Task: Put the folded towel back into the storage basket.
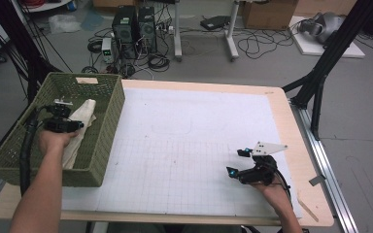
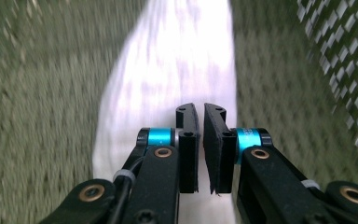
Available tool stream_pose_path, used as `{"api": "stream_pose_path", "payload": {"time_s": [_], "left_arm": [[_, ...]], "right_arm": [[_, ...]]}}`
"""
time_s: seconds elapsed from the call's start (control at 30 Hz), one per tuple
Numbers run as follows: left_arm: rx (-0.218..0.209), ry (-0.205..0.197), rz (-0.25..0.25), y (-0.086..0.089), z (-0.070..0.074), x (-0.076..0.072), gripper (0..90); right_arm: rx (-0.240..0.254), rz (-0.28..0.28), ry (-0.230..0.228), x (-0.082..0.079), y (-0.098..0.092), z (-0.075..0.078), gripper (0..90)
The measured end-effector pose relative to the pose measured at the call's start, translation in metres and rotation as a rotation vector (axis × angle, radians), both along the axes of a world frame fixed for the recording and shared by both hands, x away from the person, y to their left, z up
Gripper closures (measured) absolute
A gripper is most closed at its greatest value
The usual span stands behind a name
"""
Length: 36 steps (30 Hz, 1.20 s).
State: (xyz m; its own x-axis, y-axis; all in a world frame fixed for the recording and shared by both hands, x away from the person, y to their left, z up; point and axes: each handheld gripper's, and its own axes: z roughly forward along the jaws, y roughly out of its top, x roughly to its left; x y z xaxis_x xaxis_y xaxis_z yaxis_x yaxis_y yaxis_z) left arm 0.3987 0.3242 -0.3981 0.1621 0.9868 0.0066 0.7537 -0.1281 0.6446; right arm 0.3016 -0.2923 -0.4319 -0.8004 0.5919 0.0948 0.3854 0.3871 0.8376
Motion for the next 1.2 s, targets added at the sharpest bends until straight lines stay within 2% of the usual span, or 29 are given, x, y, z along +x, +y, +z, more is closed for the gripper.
{"api": "stream_pose_path", "payload": {"time_s": [0.07, 0.23, 0.47, 0.6, 0.77, 0.9, 1.2], "left_arm": [[0.004, -0.005, -0.007, -0.001, 0.002, 0.0, 81.9], [-0.011, -0.045, -0.04, -0.001, 0.011, -0.005, 80.7], [-0.054, -0.133, -0.082, -0.001, 0.028, -0.016, 77.8], [-0.085, -0.17, -0.104, 0.0, 0.036, -0.022, 73.0], [-0.125, -0.199, -0.167, -0.002, 0.043, -0.032, 64.8], [-0.137, -0.225, -0.219, -0.007, 0.046, -0.038, 58.5], [-0.185, -0.282, -0.277, -0.012, 0.059, -0.051, 50.6]], "right_arm": [[0.001, 0.001, -0.002, -0.001, 0.0, 0.001, 16.0], [0.004, 0.003, -0.006, -0.001, 0.0, 0.001, 16.0], [0.007, 0.01, -0.011, -0.002, 0.003, 0.001, 16.0], [0.003, 0.012, -0.009, -0.002, 0.003, 0.001, 16.0], [0.007, 0.012, -0.017, -0.002, 0.002, 0.002, 16.0], [0.01, 0.009, -0.022, -0.004, 0.002, 0.003, 16.0], [0.007, 0.001, -0.031, -0.007, 0.003, 0.006, 15.6]]}}
